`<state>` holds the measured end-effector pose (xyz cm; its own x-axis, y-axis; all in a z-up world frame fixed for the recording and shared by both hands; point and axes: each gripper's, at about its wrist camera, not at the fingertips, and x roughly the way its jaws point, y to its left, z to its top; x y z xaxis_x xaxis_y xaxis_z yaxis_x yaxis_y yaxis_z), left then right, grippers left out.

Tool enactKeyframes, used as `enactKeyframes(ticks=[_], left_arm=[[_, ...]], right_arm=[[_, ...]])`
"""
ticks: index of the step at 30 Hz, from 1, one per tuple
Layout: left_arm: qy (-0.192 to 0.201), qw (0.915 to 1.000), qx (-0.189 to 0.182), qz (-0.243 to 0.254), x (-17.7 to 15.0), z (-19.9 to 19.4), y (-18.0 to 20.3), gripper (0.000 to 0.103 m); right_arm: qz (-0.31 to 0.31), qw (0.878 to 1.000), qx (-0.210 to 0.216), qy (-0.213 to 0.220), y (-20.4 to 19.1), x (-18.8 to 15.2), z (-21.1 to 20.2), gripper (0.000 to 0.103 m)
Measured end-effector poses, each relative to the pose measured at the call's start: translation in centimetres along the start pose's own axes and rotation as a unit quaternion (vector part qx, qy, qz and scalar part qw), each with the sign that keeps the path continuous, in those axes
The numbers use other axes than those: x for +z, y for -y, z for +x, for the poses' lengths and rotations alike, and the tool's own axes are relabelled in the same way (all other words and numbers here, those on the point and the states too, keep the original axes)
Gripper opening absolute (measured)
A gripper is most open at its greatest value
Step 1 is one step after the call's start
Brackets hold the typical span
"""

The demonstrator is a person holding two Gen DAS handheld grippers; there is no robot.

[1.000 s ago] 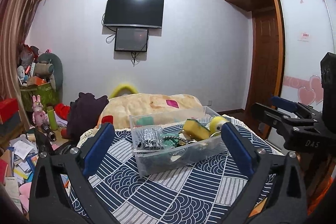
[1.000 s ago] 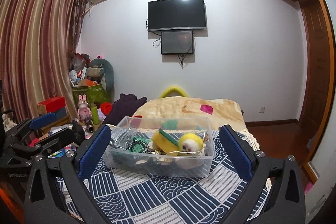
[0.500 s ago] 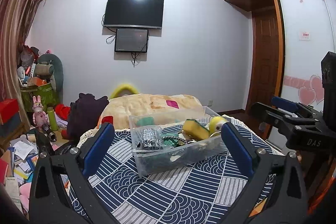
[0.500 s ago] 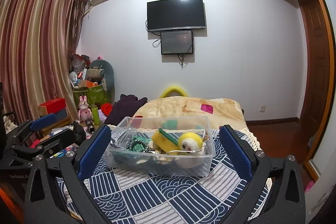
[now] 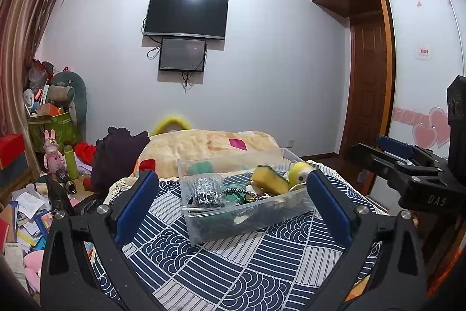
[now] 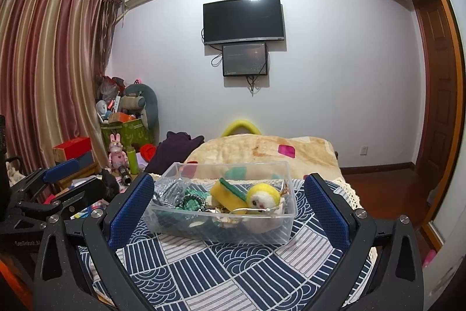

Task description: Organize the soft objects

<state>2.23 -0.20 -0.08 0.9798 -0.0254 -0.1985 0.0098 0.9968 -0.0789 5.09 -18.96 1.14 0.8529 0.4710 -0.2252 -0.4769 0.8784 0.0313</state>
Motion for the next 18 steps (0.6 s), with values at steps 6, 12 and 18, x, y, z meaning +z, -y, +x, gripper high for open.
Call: enactKeyframes(ticks=[6, 12, 18], left_arm=[[0.002, 1.0, 0.0, 0.002, 0.01, 0.02, 0.03, 0.103], [0.003, 1.0, -0.003, 0.0, -0.03, 0.06, 0.05, 0.103], [0.003, 1.0, -0.006, -0.003, -0.01, 0.13, -0.02, 0.103]], right_arm=[[0.001, 1.0, 0.0, 0.001, 0.02, 0.03, -0.01, 0.103], [0.001, 1.0, 0.001, 0.003, 0.09, 0.12, -0.27, 0.103], [0.001, 1.0, 0.002, 0.005, -0.03, 0.23, -0.41, 0.103]])
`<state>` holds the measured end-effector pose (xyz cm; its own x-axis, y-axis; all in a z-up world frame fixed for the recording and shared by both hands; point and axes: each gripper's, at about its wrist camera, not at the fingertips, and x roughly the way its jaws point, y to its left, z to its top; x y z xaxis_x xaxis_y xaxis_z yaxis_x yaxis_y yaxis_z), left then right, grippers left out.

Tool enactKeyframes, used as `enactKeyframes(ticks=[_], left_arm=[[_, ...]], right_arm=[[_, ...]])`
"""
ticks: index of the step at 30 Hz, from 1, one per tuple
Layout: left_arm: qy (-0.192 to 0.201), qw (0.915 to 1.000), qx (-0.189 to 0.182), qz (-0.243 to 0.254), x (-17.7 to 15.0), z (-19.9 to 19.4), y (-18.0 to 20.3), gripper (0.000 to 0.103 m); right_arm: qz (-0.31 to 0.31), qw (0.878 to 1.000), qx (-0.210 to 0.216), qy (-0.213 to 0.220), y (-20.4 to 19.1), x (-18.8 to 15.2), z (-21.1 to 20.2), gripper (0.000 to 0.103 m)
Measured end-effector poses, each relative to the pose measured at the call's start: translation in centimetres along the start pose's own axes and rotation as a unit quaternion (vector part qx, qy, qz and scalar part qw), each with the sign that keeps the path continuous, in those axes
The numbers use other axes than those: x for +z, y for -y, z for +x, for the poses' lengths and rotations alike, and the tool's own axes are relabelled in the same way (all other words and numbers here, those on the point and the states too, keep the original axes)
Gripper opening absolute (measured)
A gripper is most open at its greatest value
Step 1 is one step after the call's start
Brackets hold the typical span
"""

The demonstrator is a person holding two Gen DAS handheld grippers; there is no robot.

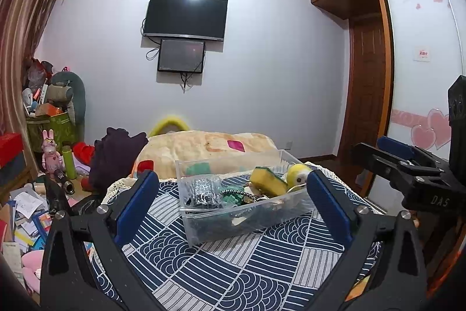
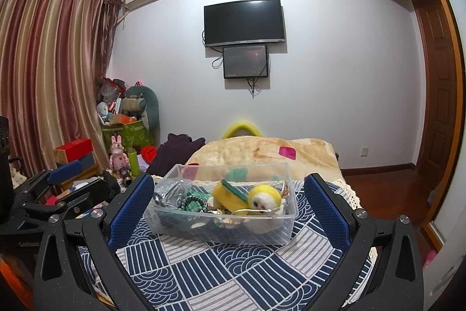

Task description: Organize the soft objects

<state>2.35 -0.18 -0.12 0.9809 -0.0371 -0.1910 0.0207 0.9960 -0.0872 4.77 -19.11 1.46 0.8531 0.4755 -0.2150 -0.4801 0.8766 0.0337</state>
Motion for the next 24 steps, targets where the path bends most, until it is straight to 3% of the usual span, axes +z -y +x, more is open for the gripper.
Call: enactKeyframes(ticks=[24], left_arm=[[-0.011, 0.9997, -0.011, -0.018, 0.19, 0.18, -0.34, 0.103]], right_arm=[[0.001, 1.0, 0.0, 0.0, 0.02, -0.01, -0.03, 0.103]])
